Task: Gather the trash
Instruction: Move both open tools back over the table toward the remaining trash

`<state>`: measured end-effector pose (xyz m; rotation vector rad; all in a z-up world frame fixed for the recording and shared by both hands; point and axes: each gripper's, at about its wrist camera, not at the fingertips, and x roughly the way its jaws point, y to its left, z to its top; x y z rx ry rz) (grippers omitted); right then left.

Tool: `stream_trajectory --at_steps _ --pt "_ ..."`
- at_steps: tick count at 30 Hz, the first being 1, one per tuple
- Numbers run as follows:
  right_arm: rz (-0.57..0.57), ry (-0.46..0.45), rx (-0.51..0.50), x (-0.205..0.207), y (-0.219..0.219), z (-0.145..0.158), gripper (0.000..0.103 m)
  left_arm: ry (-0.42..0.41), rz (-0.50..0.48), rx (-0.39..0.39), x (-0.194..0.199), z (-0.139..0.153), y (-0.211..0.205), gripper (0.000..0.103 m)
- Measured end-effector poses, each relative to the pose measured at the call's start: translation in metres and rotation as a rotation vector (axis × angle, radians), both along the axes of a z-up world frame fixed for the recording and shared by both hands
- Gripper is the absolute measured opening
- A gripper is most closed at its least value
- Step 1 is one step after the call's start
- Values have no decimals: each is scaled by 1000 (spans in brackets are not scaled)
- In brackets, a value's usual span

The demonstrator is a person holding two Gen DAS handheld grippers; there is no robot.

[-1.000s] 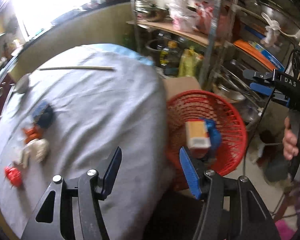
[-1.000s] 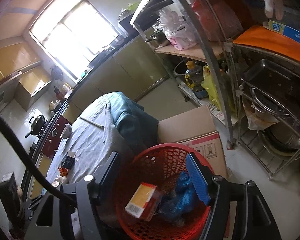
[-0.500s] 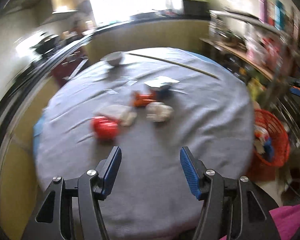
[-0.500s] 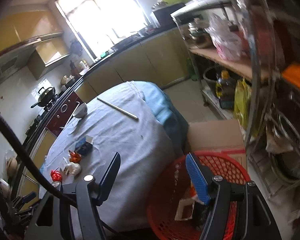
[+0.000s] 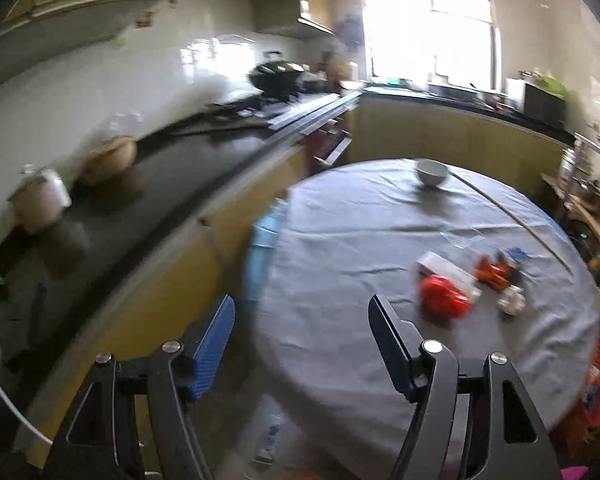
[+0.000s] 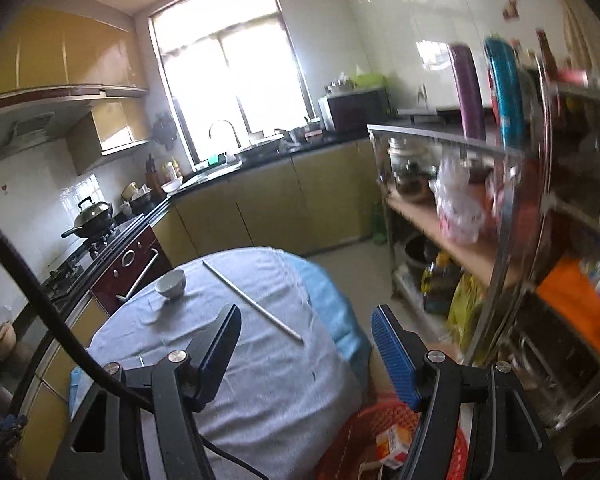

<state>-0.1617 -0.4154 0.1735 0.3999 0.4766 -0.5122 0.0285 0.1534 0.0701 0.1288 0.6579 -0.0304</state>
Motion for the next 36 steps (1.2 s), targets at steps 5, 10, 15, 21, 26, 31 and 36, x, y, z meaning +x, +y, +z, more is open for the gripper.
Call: stream_trajectory --at_steps 5,10,15,21,26,31,36 --pt "20 -23 -40 16 23 28 71 -35 40 -16 0 6 29 71" --pt "78 -10 -60 35 51 40 71 -47 50 -40 3 5 44 72" --pt "141 -24 -87 46 77 50 71 -62 64 -25 -4 8 53 72" --pt "222 -67 -63 62 95 50 71 -98 105 -10 -28 24 64 72" --pt "298 -73 -18 76 98 34 71 -130 128 13 -48 36 58 73" --pt "335 -86 7 70 89 16 71 -155 105 24 -58 46 36 74" --pt "310 -77 37 56 62 0 71 -154 44 -6 -55 54 5 75"
